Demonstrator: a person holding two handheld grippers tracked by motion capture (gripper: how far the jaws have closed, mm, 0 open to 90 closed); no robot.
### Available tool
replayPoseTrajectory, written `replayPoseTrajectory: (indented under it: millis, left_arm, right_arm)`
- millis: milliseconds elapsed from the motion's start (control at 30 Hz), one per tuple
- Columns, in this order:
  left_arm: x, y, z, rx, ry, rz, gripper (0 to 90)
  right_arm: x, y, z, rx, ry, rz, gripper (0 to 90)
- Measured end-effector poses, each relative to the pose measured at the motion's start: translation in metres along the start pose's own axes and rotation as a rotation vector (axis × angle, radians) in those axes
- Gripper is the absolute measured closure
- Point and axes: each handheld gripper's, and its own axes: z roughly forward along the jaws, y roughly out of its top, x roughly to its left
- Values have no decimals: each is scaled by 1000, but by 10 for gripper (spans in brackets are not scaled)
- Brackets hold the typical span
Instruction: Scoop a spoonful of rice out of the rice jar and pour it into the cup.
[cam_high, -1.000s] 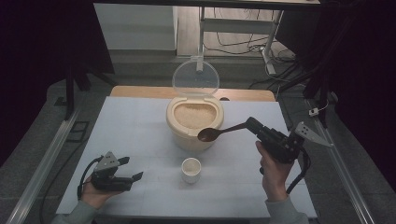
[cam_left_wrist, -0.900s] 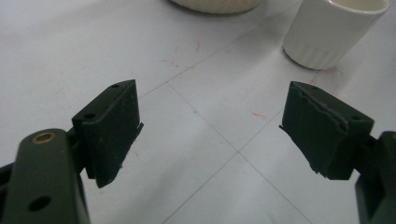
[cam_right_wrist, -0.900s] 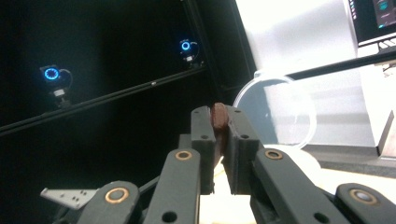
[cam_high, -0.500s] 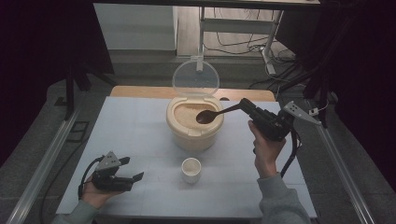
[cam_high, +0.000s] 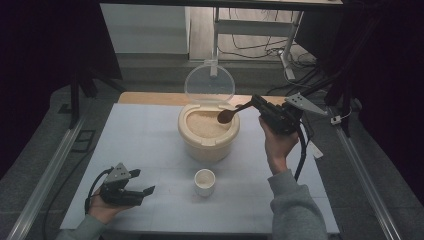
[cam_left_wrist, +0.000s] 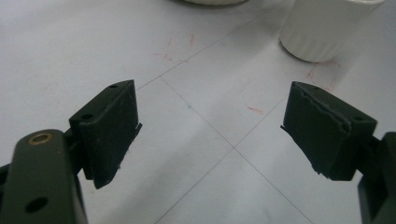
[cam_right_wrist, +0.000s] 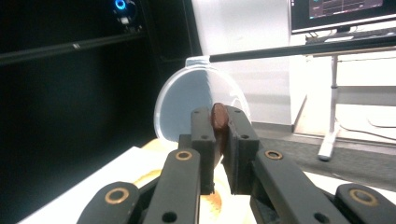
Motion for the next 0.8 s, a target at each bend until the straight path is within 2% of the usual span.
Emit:
replayPoseTrajectory:
  millis: [167, 300, 367, 467, 800]
  left_arm:
    - [-1, 0, 2, 12, -6, 2, 176]
    - [-1, 0, 2, 14, -6, 3, 176]
    - [-1, 0, 3, 15, -7, 5, 176]
    - [-1, -1, 3, 15, -8, 6, 176]
    - [-2, 0, 4, 18, -12, 8, 176]
  right_arm:
    - [8, -2, 10, 52, -56, -108, 830]
    - [13, -9, 20, 97, -60, -150, 830]
    - [15, -11, 24, 112, -55, -146, 830]
    - [12, -17, 26, 117, -48, -105, 830]
    - [-7, -36, 32, 127, -19, 109, 830]
